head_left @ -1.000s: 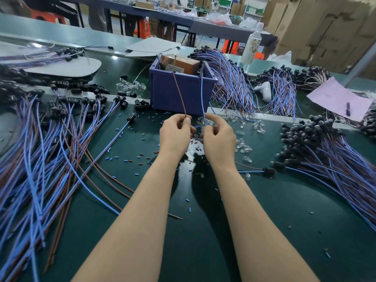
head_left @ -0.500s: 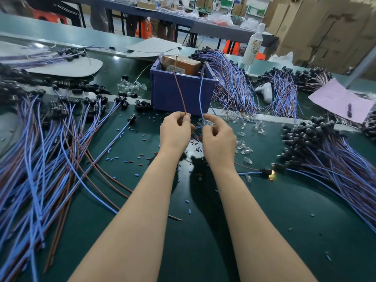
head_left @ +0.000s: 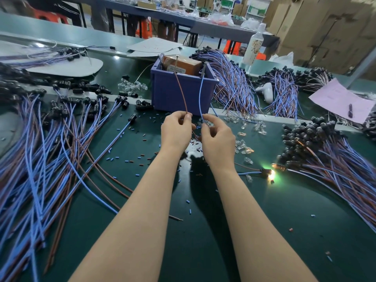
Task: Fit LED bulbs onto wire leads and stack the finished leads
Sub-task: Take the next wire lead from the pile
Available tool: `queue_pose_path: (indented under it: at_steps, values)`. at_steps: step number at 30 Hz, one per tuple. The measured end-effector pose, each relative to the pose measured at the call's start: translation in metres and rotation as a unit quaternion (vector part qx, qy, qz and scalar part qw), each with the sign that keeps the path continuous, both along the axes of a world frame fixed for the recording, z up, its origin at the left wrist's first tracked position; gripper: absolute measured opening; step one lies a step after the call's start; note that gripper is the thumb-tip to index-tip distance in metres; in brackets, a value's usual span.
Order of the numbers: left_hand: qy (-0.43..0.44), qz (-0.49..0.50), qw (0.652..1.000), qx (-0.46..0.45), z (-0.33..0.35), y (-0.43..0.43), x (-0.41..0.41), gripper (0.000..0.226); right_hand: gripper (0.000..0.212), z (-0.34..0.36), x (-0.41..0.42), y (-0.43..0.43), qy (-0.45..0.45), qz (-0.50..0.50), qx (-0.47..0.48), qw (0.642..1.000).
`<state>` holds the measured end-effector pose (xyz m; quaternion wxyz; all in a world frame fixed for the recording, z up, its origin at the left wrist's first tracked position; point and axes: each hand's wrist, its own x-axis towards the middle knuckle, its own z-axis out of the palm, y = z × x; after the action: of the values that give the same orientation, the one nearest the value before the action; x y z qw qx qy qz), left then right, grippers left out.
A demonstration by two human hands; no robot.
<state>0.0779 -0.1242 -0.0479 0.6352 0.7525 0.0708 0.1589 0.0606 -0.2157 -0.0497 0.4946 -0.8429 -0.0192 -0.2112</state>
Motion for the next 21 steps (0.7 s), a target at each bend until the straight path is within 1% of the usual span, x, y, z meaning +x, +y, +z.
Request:
queue_pose_path:
  at_steps: [6,9,11,14,15,17,19,20,21]
  values:
    - [0.006,-0.016,1.000,-0.011,0.004,-0.001,-0.001,0.023,0.023,0.002,-0.002,-0.001,0.009,0.007,-0.020,1.000]
    - [0.003,-0.053,0.999,0.000,0.017,-0.002,-0.003,0.022,0.022,0.012,-0.005,-0.002,0.002,0.055,-0.067,0.996]
    - [-0.025,-0.054,0.998,0.033,0.032,-0.003,-0.004,0.021,0.022,0.025,-0.006,-0.009,-0.014,0.073,-0.105,0.992]
    - [-0.100,-0.067,0.990,0.072,0.064,-0.015,-0.009,0.018,0.020,0.045,-0.008,-0.029,-0.034,0.059,-0.188,0.980]
    - [-0.125,-0.079,0.986,0.081,0.075,-0.020,-0.011,0.015,0.018,0.050,-0.009,-0.036,-0.033,0.058,-0.200,0.978]
    - [-0.172,-0.120,0.973,0.097,0.096,-0.038,-0.019,0.011,0.017,0.061,-0.015,-0.051,-0.041,0.040,-0.190,0.980]
    - [-0.212,-0.160,0.958,0.105,0.111,-0.062,-0.029,0.014,0.019,0.070,-0.023,-0.071,-0.078,-0.016,-0.148,0.986]
    - [-0.226,-0.160,0.955,0.108,0.116,-0.076,-0.034,0.017,0.021,0.074,-0.028,-0.083,-0.100,-0.049,-0.103,0.988]
    - [-0.232,-0.145,0.955,0.115,0.117,-0.088,-0.039,0.019,0.022,0.076,-0.033,-0.096,-0.118,-0.077,-0.033,0.989]
